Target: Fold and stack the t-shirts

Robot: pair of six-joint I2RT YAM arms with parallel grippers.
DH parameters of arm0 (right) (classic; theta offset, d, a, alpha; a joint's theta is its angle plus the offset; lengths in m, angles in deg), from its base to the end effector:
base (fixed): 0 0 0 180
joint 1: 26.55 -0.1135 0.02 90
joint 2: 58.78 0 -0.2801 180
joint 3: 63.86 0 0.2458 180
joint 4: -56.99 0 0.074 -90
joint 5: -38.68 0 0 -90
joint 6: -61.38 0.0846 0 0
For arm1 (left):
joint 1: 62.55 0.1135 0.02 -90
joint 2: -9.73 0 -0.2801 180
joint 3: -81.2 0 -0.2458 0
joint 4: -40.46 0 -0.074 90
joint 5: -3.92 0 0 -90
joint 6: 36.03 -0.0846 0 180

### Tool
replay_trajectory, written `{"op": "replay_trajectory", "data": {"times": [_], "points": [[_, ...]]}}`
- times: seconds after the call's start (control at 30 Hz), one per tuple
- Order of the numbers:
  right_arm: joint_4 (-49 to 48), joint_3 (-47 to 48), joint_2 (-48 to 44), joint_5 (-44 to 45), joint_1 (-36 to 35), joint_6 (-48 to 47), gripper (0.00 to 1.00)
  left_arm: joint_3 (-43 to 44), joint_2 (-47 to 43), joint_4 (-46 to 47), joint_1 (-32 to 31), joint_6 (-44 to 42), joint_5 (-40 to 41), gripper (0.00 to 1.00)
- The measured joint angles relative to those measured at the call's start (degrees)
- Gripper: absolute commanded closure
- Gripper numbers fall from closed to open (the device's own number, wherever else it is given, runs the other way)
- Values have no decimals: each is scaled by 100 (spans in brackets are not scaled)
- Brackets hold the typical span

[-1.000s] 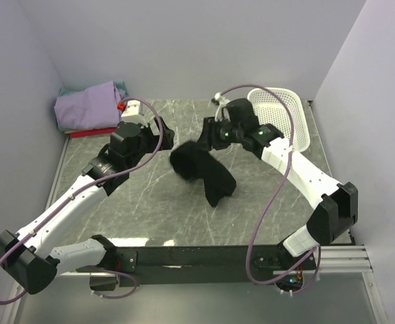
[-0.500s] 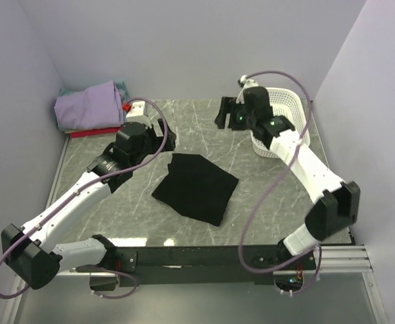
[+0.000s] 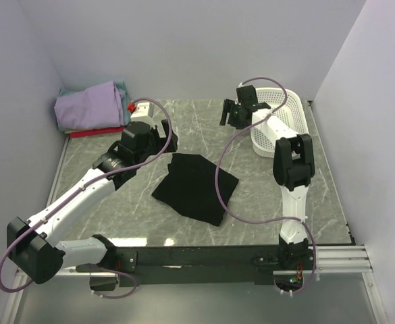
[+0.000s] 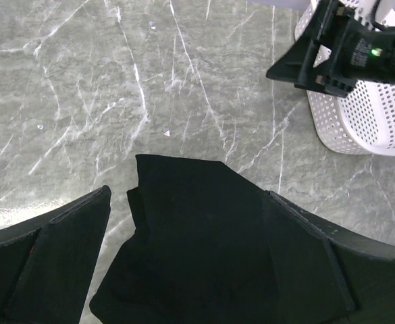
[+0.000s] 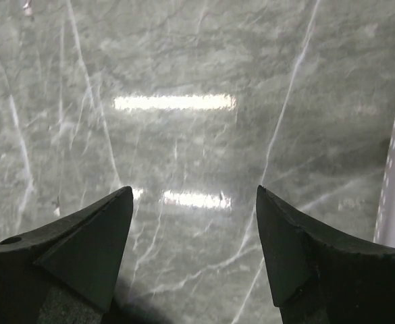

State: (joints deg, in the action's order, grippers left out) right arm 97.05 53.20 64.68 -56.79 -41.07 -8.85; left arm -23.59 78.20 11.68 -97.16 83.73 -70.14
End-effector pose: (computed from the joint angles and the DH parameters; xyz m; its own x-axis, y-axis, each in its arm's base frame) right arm 0.5088 0.1401 0.2051 -0.7663 0.1494 -0.6249 -0.0573 0.9528 0.2980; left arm 0.2645 -0.1543 0.3446 -0.4352 -0.2796 -0.8558 0.1389 0.9183 -0.3706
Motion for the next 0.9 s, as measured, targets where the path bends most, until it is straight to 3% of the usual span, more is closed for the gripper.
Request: {"op": "replay_trajectory", "data": {"times": [0.2, 0.9], "points": [[157, 640, 455, 385, 33, 42, 18, 0, 7, -15, 2, -9, 2, 1], [610, 881, 811, 1438, 671, 186, 13, 2, 168, -20, 4, -13, -17, 1]]}}
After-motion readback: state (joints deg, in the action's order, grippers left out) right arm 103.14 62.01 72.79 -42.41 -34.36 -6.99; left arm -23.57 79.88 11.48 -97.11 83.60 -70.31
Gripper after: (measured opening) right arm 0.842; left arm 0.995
